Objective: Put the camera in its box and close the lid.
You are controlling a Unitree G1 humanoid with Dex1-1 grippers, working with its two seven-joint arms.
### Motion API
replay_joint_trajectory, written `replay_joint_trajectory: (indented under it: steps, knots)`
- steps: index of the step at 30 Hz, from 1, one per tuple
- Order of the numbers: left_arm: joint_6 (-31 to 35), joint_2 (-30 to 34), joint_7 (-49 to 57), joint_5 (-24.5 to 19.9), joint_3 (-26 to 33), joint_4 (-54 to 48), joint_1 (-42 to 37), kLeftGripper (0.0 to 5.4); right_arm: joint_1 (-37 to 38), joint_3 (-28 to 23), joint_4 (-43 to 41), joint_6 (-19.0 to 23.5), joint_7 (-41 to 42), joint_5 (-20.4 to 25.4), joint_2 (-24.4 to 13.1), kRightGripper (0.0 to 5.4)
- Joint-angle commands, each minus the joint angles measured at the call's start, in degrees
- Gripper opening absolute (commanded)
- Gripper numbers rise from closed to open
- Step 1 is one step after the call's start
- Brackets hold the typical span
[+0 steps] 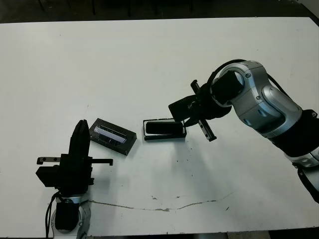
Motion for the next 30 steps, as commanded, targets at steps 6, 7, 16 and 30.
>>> replay_joint_trajectory:
  steps: [6,7,16,30]
  knots:
    - [0.18,-0.2,0.03,0.23,0.21,0.84,3.79,0.0,0.07,-3.65,1.88,-6.5,-2.65,-0.6,-1.89,1.28]
    - [0.3,-0.18,0.03,0.29,0.16,0.68,3.83,0.0,0.13,-4.03,2.08,-7.09,-3.0,-0.83,-2.2,1.48]
    - [0.02,-0.18,-0.27,0.05,0.1,0.74,3.5,0.0,2.51,-8.43,-1.46,-7.0,-7.49,-3.29,-3.7,3.04]
    - [2.11,0.32,-0.69,-0.88,0.4,-0.77,3.74,0.0,17.64,-35.05,-11.25,1.01,-30.35,9.63,1.72,5.09]
